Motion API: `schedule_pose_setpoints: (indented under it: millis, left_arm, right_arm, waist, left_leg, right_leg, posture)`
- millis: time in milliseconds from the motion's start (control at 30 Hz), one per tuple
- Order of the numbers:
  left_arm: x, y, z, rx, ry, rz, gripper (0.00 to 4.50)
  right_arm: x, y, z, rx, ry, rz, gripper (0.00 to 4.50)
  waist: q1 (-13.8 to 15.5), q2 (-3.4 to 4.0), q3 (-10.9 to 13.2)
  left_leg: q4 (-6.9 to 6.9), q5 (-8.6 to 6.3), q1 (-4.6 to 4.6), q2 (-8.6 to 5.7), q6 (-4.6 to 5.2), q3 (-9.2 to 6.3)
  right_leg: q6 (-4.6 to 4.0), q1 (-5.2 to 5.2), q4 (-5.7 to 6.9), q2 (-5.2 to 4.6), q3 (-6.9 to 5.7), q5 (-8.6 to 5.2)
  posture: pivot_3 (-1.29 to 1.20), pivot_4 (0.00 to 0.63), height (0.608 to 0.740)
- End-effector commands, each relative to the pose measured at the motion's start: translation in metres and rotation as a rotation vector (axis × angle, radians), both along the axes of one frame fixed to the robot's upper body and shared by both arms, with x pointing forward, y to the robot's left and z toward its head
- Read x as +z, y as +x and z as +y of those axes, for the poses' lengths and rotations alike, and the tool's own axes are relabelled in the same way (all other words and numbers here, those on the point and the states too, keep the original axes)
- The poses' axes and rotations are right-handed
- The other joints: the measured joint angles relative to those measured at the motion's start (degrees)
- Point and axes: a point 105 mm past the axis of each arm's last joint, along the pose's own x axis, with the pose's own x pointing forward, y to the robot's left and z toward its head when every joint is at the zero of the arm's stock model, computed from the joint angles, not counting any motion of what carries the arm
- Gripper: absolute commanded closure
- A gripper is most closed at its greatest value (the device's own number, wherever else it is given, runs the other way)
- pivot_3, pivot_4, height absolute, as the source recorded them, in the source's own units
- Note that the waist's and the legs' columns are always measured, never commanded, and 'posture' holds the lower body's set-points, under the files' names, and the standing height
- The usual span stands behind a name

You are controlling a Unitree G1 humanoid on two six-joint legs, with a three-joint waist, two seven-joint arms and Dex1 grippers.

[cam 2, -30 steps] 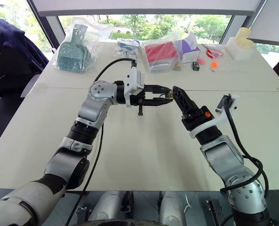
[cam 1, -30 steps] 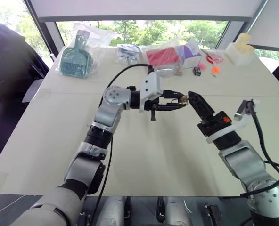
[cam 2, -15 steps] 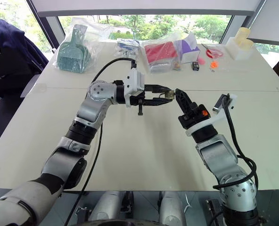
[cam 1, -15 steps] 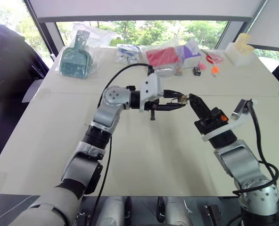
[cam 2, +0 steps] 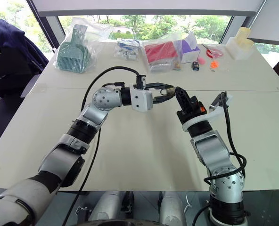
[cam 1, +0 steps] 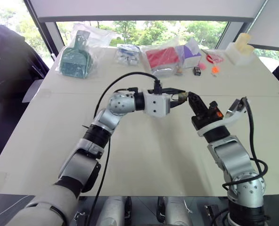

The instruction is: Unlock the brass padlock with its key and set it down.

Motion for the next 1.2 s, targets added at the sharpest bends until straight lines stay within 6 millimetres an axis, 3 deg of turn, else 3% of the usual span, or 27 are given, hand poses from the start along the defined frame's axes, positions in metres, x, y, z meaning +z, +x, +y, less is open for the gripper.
schedule_pose_setpoints:
  millis: [33,133,233,267,300,433,533,733,1200]
  left_arm:
    - [0.037,-0.012,-0.008,-0.048,-0.106,-0.199,3.39]
    - [0.036,-0.008,-0.008,-0.041,-0.106,-0.192,3.39]
    - [0.025,-0.001,-0.004,-0.063,-0.088,0.023,3.39]
    - [0.020,-0.001,-0.003,-0.083,-0.060,0.077,3.39]
    - [0.017,-0.002,-0.001,-0.097,-0.040,0.104,3.39]
    - [0.000,-0.004,0.006,-0.150,0.078,0.210,3.39]
    - [0.004,-0.006,0.007,-0.197,0.085,0.280,3.39]
    - [0.009,-0.018,0.003,-0.266,0.124,0.234,3.39]
    - [0.015,-0.036,-0.005,-0.343,0.108,0.226,3.39]
  right_arm:
    - [-0.014,0.009,-0.007,-0.037,-0.003,0.083,4.47]
    - [-0.019,0.012,-0.006,-0.034,-0.020,0.104,4.47]
    - [-0.001,0.003,-0.004,-0.010,-0.076,-0.019,4.47]
    - [0.008,-0.004,-0.001,0.020,-0.093,-0.081,3.95]
    - [0.013,-0.008,0.000,0.041,-0.103,-0.118,3.72]
    - [0.011,-0.019,-0.010,0.078,-0.198,-0.155,1.80]
    - [0.005,-0.030,-0.012,0.163,-0.297,-0.175,1.80]
    - [0.002,-0.044,-0.009,0.316,-0.425,-0.188,1.80]
    - [0.005,-0.046,-0.009,0.347,-0.421,-0.204,1.80]
  waist:
    - [-0.04,0.00,0.00]
    - [-0.04,0.01,0.00]
    - [-0.03,0.02,0.01]
    - [-0.04,0.03,0.01]
    - [-0.08,0.03,0.01]
    - [-0.18,0.06,0.02]
    - [-0.05,0.07,0.01]
    - [0.00,0.07,0.02]
    - [0.05,0.07,0.02]
  left_leg:
    - [-0.01,0.00,0.00,0.00,0.00,0.01]
    - [-0.04,0.00,0.00,0.00,0.00,0.01]
    - [-0.05,0.00,-0.01,0.00,0.00,0.03]
    - [-0.05,0.00,-0.03,0.00,0.00,0.04]
    - [-0.05,0.00,-0.05,0.00,0.00,0.04]
    - [-0.05,0.00,-0.03,0.00,0.00,0.04]
    - [-0.04,0.00,-0.03,0.01,0.00,0.03]
    - [-0.02,0.00,-0.02,0.01,0.01,0.02]
    - [0.00,0.00,-0.02,0.00,0.01,0.01]
  right_leg:
    - [0.02,0.00,0.00,0.00,0.00,0.01]
    - [0.06,-0.01,0.00,0.00,0.00,0.03]
    - [0.07,-0.02,0.00,0.00,-0.01,0.04]
    - [0.02,-0.05,0.00,0.00,-0.01,0.01]
    - [-0.01,-0.06,-0.01,-0.01,0.00,-0.01]
    - [-0.01,-0.06,0.00,-0.01,0.00,-0.01]
    - [-0.02,-0.05,0.00,-0.01,0.00,-0.02]
    - [-0.03,-0.04,-0.01,-0.02,0.00,-0.02]
    - [-0.03,-0.02,-0.02,-0.03,0.00,-0.02]
  posture:
    - [0.00,0.150,0.735]
    - [0.00,0.150,0.735]
    - [0.00,0.150,0.735]
    - [0.00,0.150,0.735]
    - [0.00,0.150,0.735]
    - [0.00,0.150,0.735]
    - [0.00,0.150,0.735]
    - [0.00,0.150,0.735]
    - [0.00,0.150,0.735]
